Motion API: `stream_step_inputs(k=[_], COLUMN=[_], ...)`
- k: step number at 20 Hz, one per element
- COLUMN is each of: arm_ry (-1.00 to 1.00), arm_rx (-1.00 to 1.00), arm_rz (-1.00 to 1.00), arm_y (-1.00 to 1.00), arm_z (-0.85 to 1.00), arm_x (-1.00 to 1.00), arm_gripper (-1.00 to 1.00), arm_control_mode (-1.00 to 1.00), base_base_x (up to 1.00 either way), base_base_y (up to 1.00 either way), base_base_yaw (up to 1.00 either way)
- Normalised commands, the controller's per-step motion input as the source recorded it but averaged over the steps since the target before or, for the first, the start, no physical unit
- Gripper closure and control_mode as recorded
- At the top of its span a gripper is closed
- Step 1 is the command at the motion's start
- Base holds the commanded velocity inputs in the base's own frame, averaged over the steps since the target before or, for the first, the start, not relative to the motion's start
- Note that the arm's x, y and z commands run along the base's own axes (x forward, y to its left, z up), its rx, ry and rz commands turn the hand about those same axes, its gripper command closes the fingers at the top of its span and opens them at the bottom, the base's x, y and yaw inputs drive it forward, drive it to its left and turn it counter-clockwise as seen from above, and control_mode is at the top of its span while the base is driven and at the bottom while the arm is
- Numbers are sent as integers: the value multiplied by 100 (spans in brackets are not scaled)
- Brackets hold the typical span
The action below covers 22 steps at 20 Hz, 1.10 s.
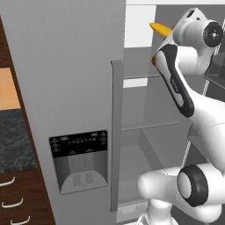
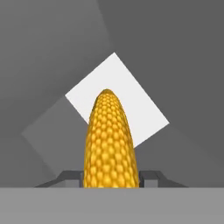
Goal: Place one corn and one chicken drumstick in each tupperware on the nearby counter, to pack two identical lunches.
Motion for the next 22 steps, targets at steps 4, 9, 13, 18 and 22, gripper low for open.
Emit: stream_step_inputs(k=[4,9,13,18,22], arm_ry=[4,-12,-8,1,8], arm_rx=[0,-1,-10,-10,-4], arm_rz=[0,0,5,6,7], arm_y=[0,0,32,48,17], arm_z=[19,0,-33,-15,0], arm_x=[-100,-100,-100,-100,-91], arm_gripper=[100,100,100,100,100], arm_control_mode=[-100,-100,-100,-100,-100], base_base_x=[0,0,0,0,0], base_base_y=[0,0,0,0,0], base_base_yaw=[0,0,0,0,0])
